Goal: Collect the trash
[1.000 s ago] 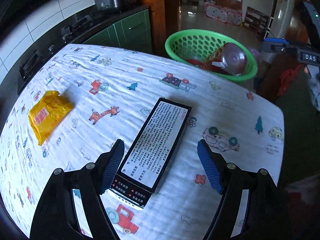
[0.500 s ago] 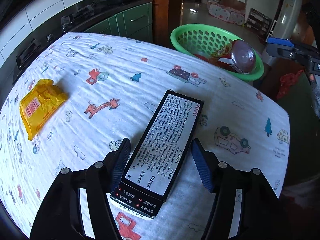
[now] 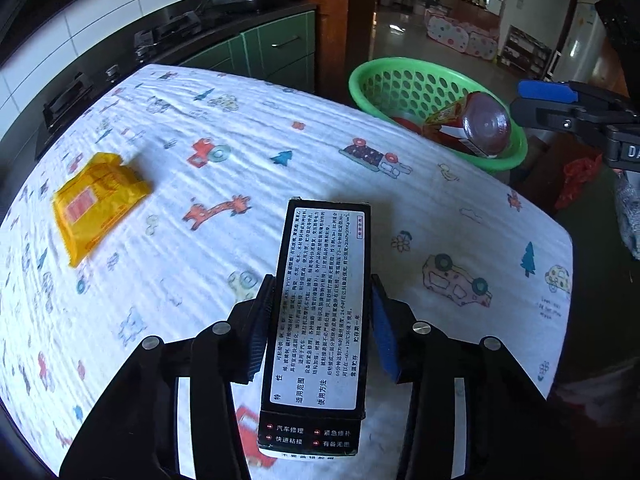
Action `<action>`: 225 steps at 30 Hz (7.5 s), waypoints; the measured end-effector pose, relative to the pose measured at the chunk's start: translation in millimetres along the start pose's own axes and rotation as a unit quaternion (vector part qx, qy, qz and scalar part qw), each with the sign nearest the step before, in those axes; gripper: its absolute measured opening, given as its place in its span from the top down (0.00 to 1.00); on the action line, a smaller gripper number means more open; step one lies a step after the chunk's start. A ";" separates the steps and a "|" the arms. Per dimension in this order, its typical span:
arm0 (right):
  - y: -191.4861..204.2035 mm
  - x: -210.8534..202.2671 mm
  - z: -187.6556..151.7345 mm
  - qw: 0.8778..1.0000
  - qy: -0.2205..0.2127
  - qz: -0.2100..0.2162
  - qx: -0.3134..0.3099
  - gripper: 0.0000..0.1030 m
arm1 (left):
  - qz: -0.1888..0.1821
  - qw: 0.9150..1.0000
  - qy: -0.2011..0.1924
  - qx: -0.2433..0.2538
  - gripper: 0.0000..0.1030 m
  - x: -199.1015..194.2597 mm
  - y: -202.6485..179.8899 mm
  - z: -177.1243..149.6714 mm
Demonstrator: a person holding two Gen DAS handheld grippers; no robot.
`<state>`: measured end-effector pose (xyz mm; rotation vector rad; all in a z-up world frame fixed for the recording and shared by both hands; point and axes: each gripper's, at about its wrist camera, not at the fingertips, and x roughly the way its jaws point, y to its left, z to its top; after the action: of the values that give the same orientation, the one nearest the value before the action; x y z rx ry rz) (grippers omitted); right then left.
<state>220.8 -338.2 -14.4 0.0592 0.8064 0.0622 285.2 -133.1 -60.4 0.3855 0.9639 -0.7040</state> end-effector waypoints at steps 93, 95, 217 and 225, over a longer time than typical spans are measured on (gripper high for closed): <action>87.0 62.4 90.4 0.999 -0.014 0.046 0.000 0.31 | -0.017 0.993 -0.061 -0.104 0.57 -75.0 42.7 -33.8; 60.9 53.4 85.5 0.999 -0.015 0.029 0.015 0.31 | -0.023 0.993 -0.061 -0.098 0.57 -70.6 32.0 -24.1; 99.5 -154.7 -147.0 0.993 -0.114 -0.002 0.035 0.07 | 0.165 0.933 -0.232 -0.218 0.05 -204.9 -80.5 -178.3; 105.8 -166.4 -155.9 0.990 -0.135 -0.027 0.032 0.07 | 0.169 0.933 -0.253 -0.193 0.05 -207.2 -99.0 -177.4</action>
<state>-10.2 -241.2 5.7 0.1044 0.5380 -0.0227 29.9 -22.9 22.3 0.0096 0.5040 -0.2612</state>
